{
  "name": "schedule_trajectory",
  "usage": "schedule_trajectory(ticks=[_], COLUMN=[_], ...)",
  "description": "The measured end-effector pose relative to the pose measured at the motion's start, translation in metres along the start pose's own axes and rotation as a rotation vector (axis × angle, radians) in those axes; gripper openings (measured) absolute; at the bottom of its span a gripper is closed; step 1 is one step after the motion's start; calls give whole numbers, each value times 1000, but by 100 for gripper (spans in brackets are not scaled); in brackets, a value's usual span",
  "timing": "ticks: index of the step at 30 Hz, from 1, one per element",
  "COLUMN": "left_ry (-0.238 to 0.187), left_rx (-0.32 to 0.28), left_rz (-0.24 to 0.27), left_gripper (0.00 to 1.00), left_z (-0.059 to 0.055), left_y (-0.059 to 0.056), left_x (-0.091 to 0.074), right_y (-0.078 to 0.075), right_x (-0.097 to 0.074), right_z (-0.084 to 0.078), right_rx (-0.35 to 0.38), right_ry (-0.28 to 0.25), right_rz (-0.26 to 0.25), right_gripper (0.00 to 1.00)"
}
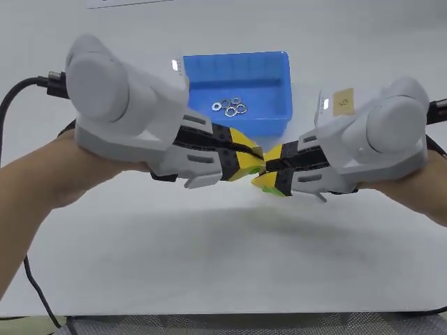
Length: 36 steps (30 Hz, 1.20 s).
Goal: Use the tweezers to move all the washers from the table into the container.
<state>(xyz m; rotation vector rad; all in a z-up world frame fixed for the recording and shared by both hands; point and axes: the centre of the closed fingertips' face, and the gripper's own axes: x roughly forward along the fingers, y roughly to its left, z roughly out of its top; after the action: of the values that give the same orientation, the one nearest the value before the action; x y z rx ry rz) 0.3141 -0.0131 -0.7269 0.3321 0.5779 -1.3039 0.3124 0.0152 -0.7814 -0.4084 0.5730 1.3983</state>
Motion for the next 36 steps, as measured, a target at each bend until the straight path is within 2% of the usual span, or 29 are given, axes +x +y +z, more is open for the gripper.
schedule_trajectory(ticks=[2, 3, 7, 19, 29, 36], left_ry=[-6, -6, -18, -49, -77, -87], left_rx=[27, 34, 40, 63, 90, 116], left_rz=[-7, -6, -15, 2, 30, 45], left_gripper=[7, 7, 7, 7, 7, 7], left_z=[2, 3, 5, 16, 27, 37], left_y=[-3, -4, -8, -10, -5, 5], left_x=[0, 0, -3, -17, -33, -47], right_y=[4, 3, 7, 8, 3, -5], right_x=[0, -1, -4, -10, -15, -15], right_z=[1, 1, 3, 20, 40, 59], right_rx=[0, -22, -29, -92, -143, -164], right_ry=[-4, -5, -8, -12, -20, -42], right_rz=[5, -10, -7, -10, -15, -38], right_gripper=[10, 10, 10, 10, 10, 10])
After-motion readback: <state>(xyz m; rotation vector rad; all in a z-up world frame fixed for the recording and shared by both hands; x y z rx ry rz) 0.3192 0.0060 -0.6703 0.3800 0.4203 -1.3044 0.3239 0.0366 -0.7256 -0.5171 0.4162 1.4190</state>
